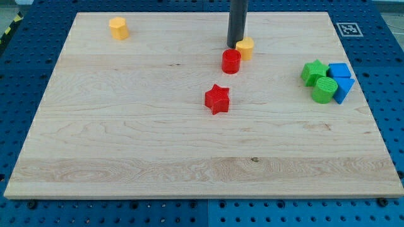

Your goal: Move red circle slightly towards red star

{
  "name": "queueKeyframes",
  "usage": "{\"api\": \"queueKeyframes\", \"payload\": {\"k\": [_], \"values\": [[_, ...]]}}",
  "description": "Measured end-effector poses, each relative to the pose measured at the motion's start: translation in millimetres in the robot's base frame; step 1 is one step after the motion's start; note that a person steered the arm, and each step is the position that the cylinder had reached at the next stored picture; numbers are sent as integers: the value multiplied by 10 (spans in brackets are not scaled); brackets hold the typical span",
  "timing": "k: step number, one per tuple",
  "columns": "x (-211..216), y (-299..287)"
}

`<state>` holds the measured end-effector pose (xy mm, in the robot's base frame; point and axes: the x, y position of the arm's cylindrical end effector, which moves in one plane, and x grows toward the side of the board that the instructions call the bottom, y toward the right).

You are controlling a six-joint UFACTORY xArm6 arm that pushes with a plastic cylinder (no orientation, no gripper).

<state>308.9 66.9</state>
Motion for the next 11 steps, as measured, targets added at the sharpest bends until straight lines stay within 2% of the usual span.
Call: {"api": "queueKeyframes", "payload": {"k": [1,5,6,11], "values": [[228,-34],[128,-247],[361,-310],[500,-143]]}}
